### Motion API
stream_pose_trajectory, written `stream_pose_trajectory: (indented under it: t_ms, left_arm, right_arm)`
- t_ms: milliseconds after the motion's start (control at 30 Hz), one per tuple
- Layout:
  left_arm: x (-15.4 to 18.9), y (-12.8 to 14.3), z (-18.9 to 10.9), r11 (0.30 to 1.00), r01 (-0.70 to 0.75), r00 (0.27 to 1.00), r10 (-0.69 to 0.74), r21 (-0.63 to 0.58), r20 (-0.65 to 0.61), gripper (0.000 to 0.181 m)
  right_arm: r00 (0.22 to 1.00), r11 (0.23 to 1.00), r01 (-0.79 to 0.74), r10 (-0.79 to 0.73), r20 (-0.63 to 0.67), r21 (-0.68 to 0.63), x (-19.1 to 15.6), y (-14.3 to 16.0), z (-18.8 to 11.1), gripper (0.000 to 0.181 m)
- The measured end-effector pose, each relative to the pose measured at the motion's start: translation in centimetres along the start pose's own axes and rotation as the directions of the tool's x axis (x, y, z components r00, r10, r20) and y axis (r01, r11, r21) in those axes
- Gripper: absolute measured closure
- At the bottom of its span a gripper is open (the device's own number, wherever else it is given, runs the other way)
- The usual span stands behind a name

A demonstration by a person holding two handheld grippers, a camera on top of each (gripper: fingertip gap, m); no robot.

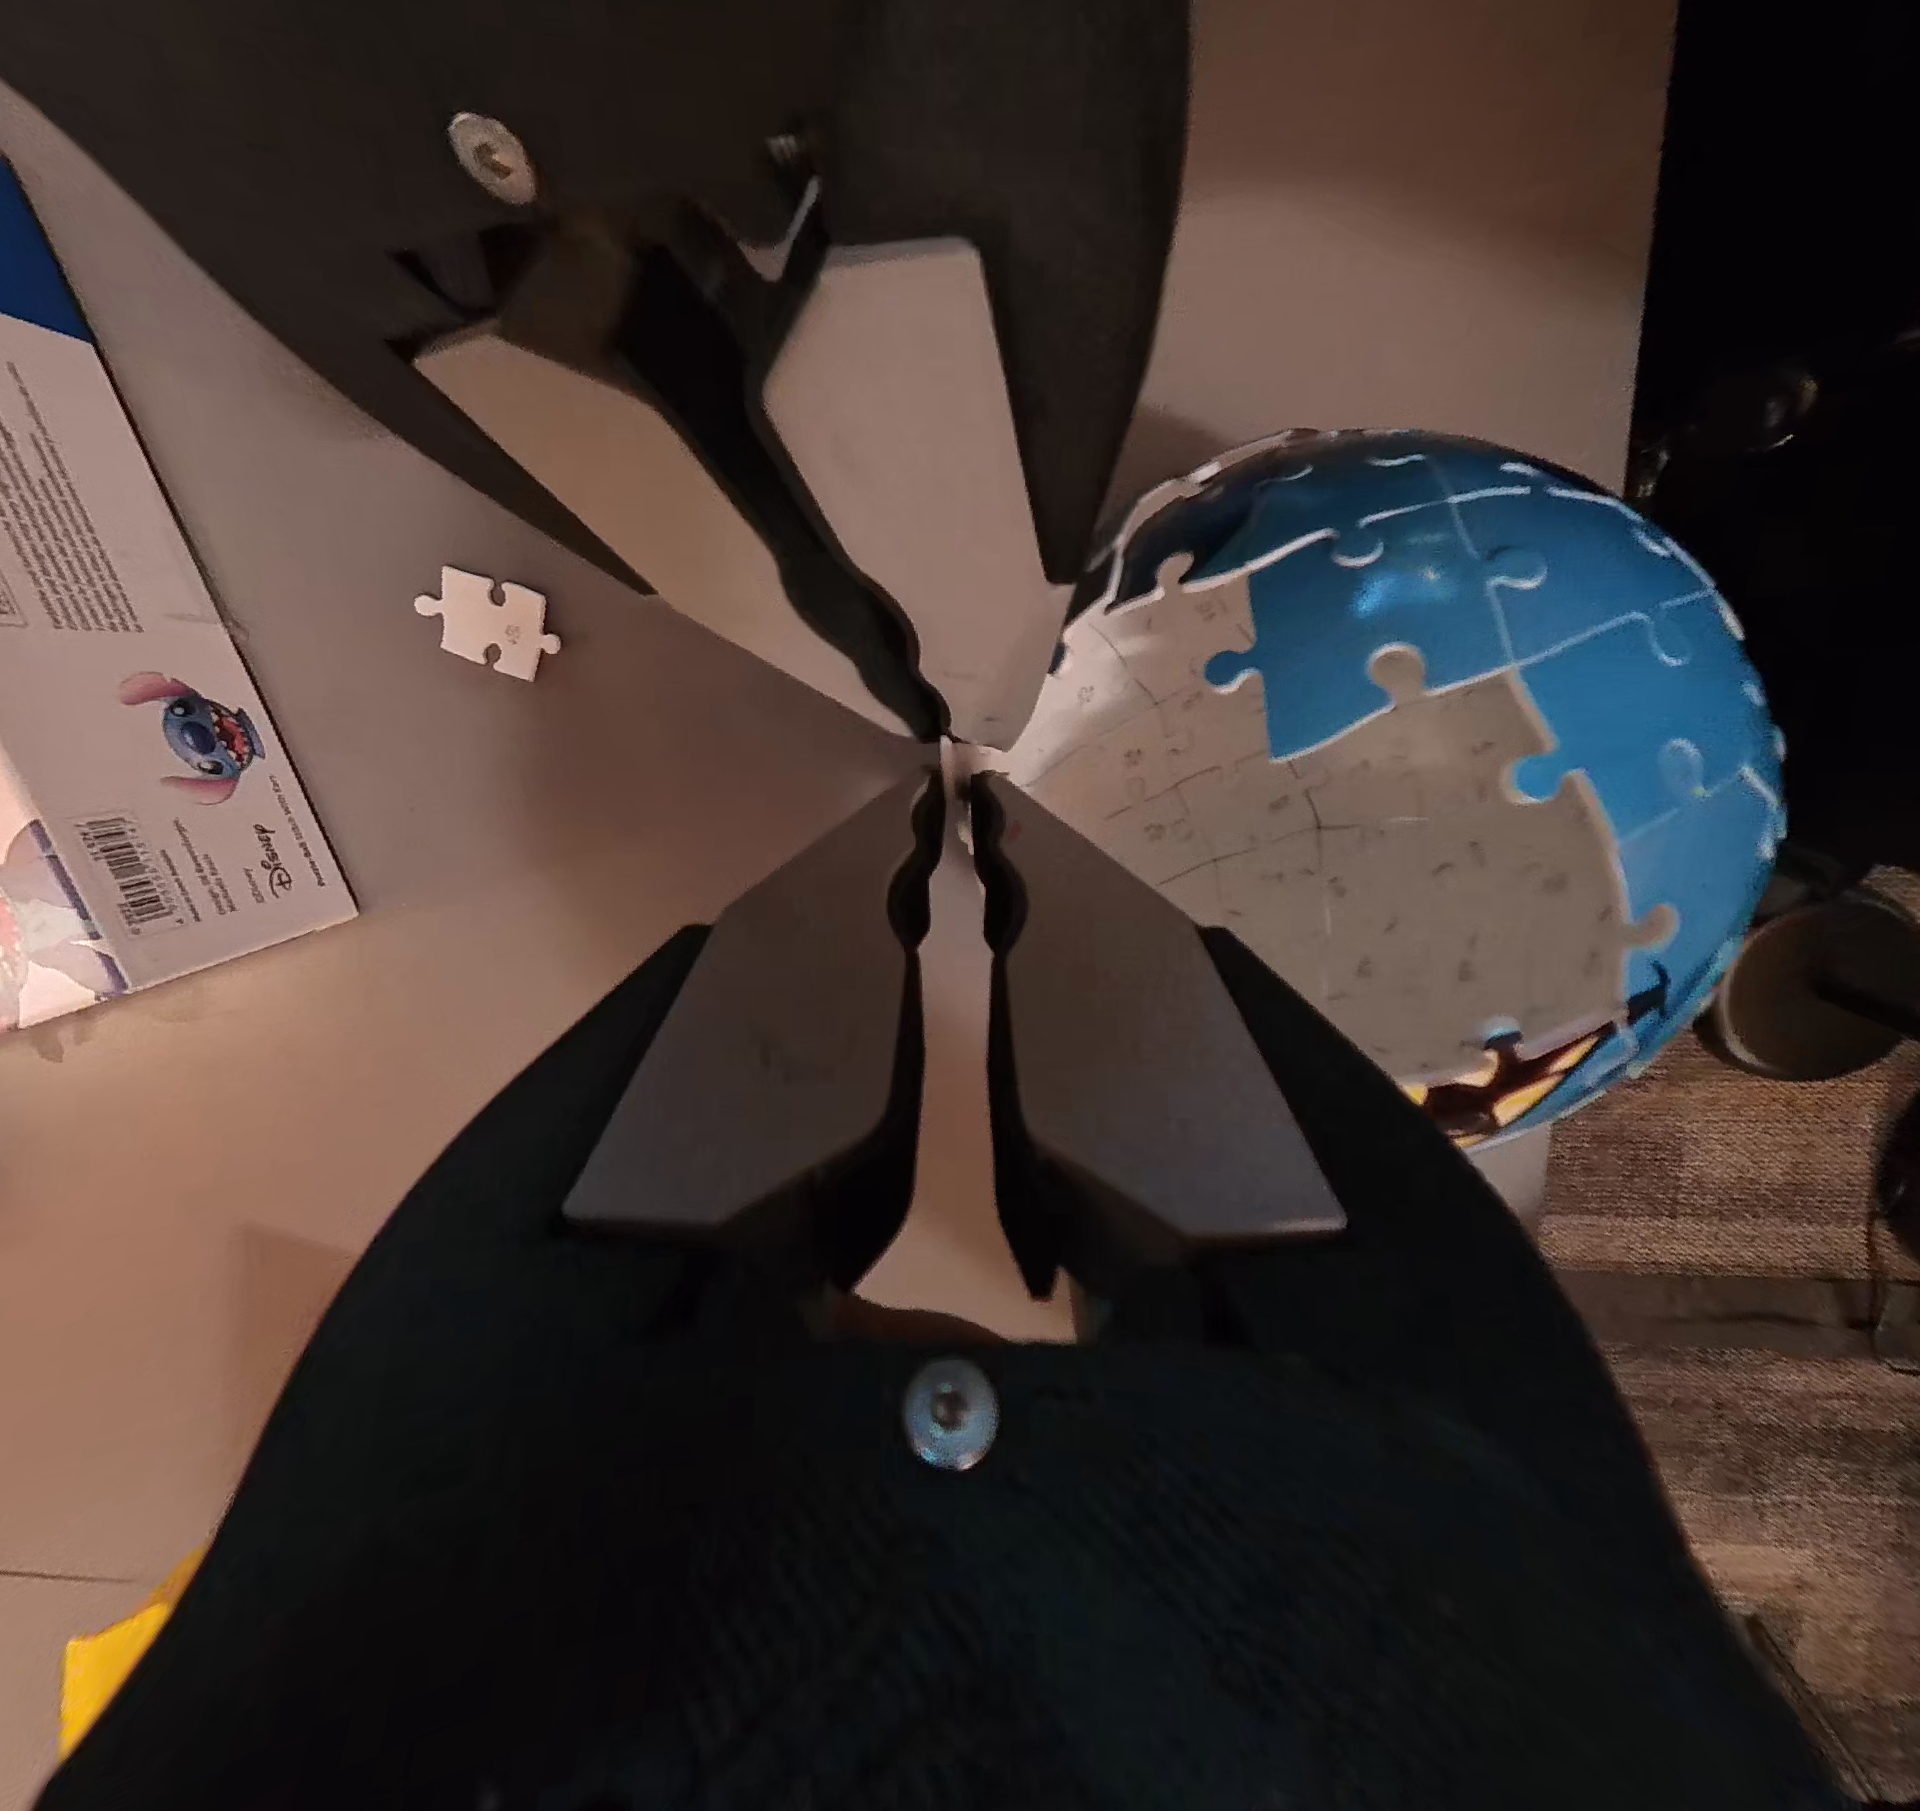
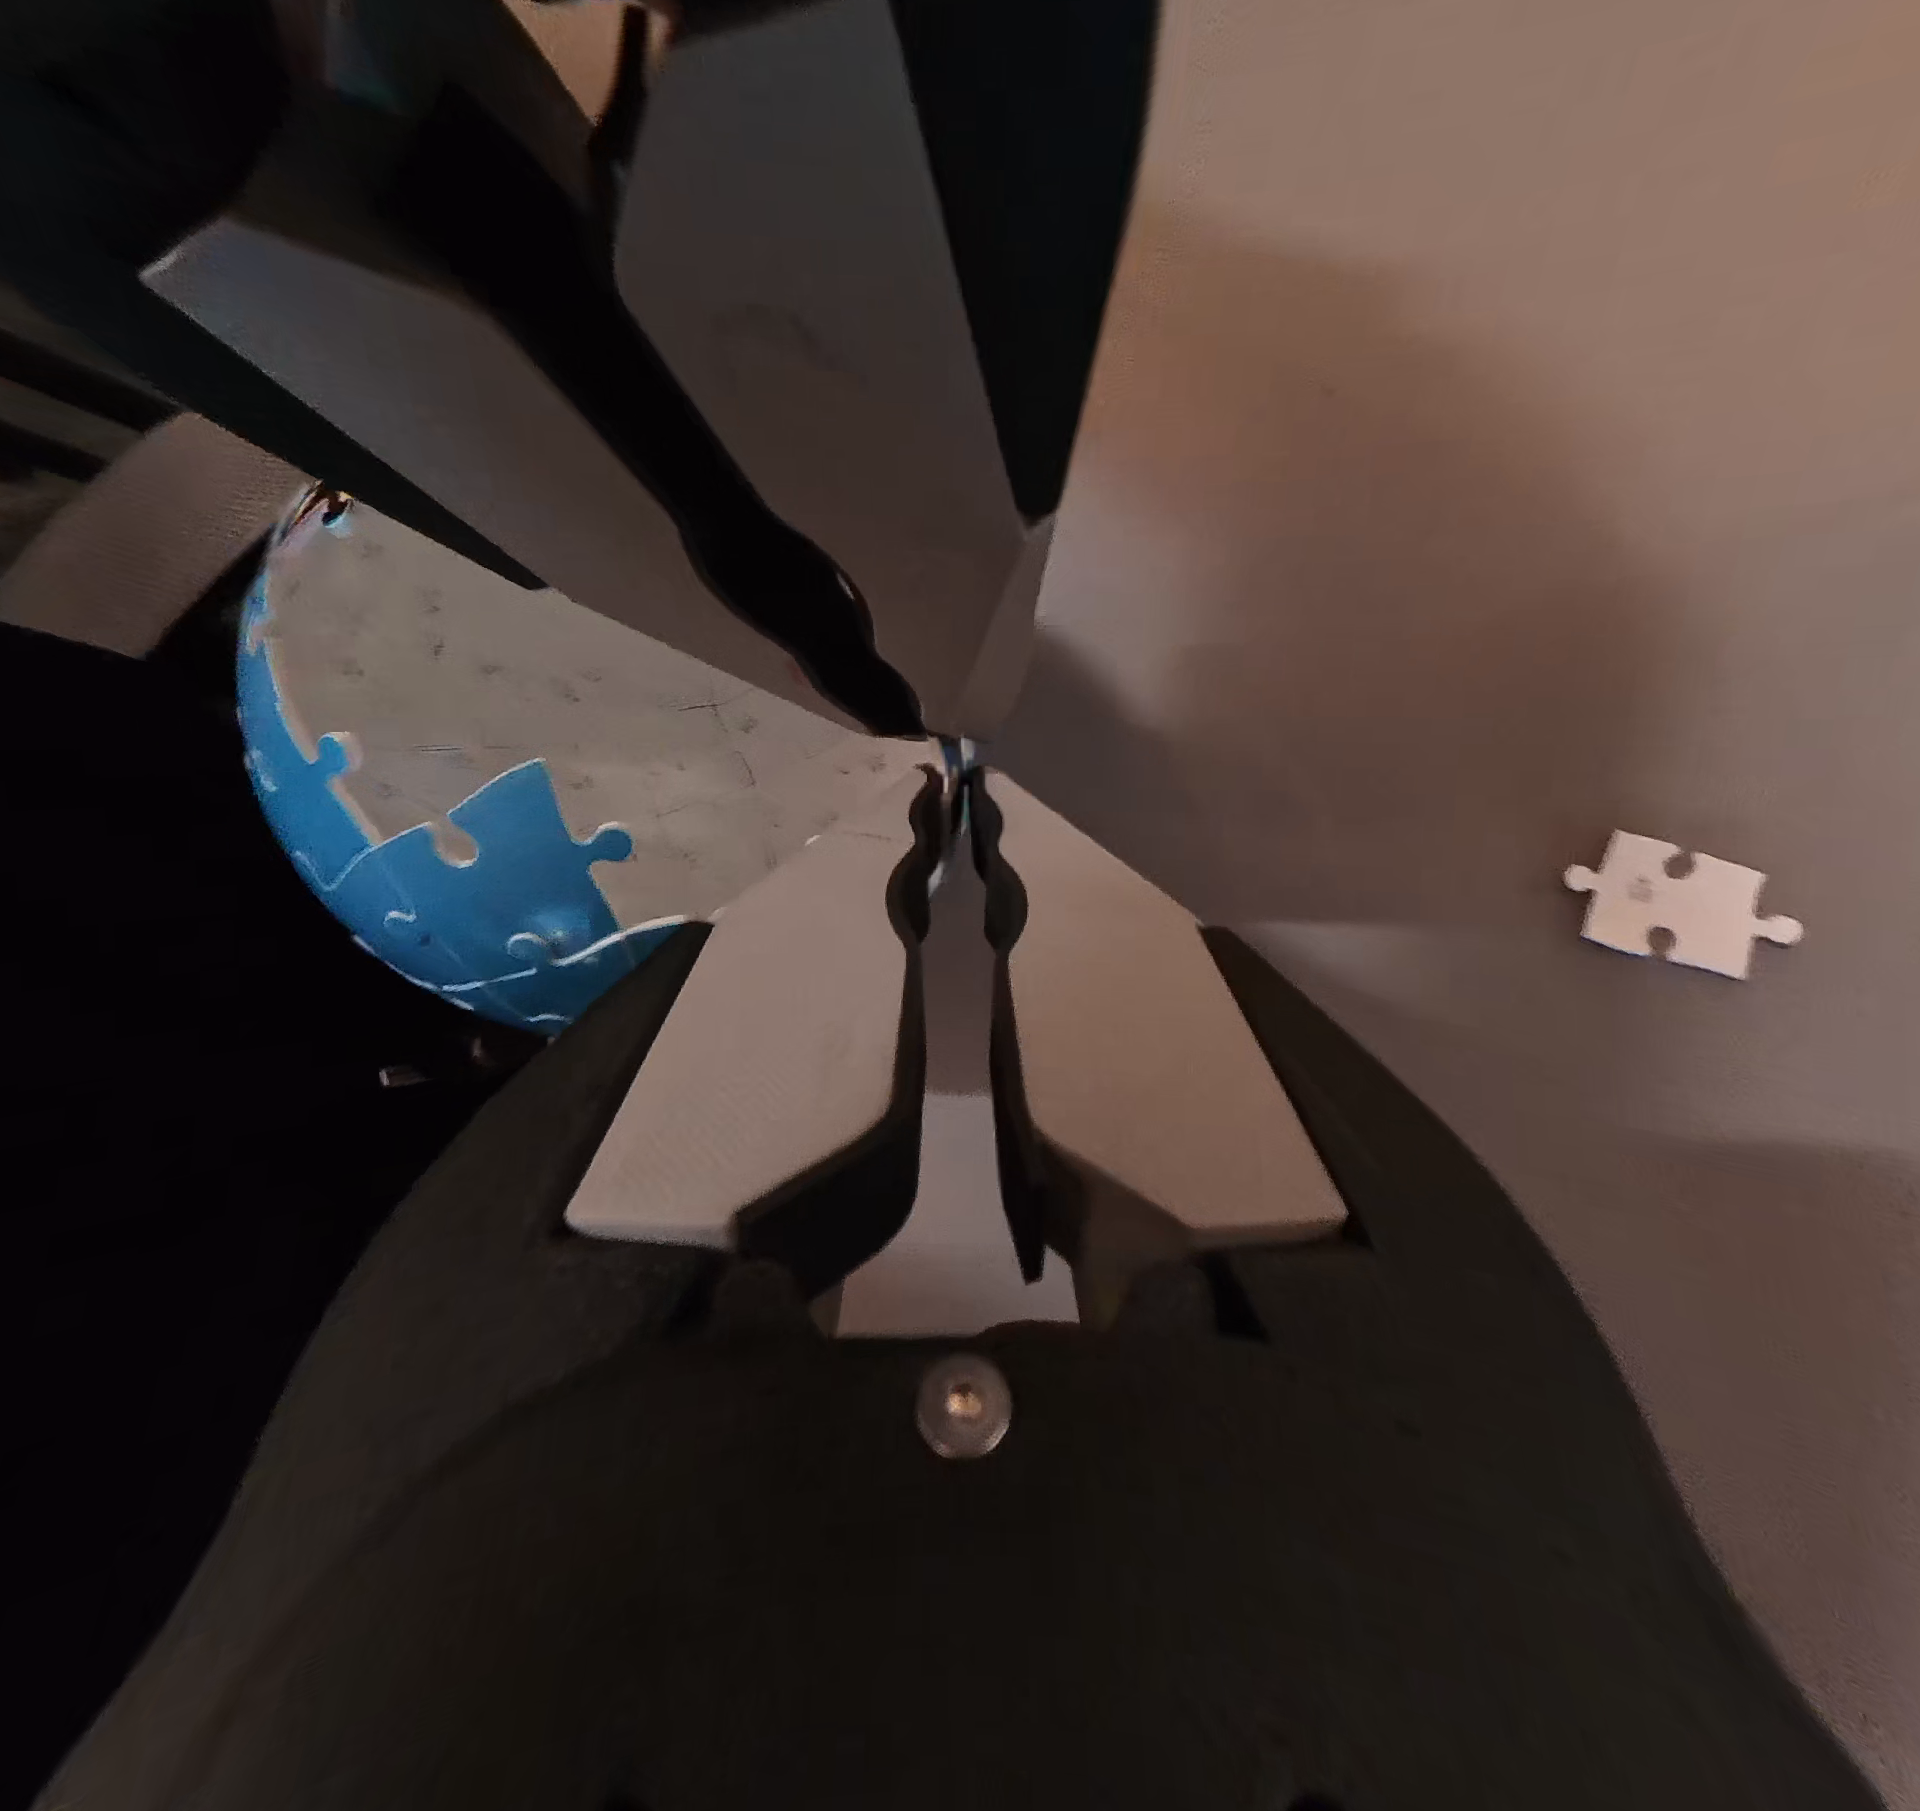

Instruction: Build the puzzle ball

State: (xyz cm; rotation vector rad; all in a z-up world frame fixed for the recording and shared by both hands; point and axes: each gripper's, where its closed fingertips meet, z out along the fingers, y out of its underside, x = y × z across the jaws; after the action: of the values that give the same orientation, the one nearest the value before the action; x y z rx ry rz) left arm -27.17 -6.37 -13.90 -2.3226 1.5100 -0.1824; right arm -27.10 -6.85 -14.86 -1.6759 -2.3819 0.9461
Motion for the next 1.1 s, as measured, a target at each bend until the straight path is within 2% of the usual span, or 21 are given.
stream_pose_trajectory:
  t_ms: [133,500,667,767,800,900,933,1000,1100]
  left_arm:
    - [0.0,0.1,0.0,1.000,0.011,1.000,-0.011,-0.006,-0.008,0.179]
    - [0.0,0.9,-0.1,0.999,0.051,0.998,-0.051,-0.017,-0.028,0.178]
    - [-0.9,1.7,-2.1,0.996,0.087,0.995,-0.088,0.007,0.051,0.171]
    - [-1.4,2.3,-4.6,0.982,0.151,0.980,-0.163,0.110,0.113,0.172]
    - [-1.3,2.6,-5.5,0.973,0.173,0.973,-0.193,0.155,0.127,0.165]
    - [1.3,3.3,-7.3,0.929,0.203,0.970,-0.235,0.308,0.068,0.115]
    - [2.3,3.5,-7.4,0.907,0.213,0.969,-0.245,0.363,0.043,0.105]
    - [4.7,4.5,-6.1,0.890,0.244,0.966,-0.259,0.386,-0.015,0.088]
    - [7.1,5.4,-3.9,0.883,0.239,0.967,-0.256,0.403,-0.013,0.082]
  right_arm:
    - [0.998,0.999,-0.033,0.031,0.058,0.023,0.0,-0.1,0.2,0.177]
    - [1.000,1.000,-0.012,0.012,-0.007,0.025,0.1,-0.5,0.8,0.181]
    - [1.000,0.999,-0.017,0.017,-0.016,0.027,0.1,-0.5,0.9,0.181]
    - [1.000,0.999,-0.023,0.023,-0.017,0.030,0.1,-0.5,0.9,0.181]
    - [1.000,0.999,-0.024,0.024,-0.017,0.030,0.1,-0.5,0.9,0.181]
    - [1.000,0.999,-0.022,0.022,-0.009,0.032,0.1,-0.6,0.9,0.181]
    - [1.000,0.999,-0.021,0.021,-0.004,0.032,0.1,-0.6,0.9,0.181]
    - [1.000,0.999,-0.023,0.022,0.008,0.032,0.1,-0.6,1.0,0.181]
    - [0.999,0.999,-0.033,0.032,0.032,0.033,0.2,-0.5,1.1,0.181]
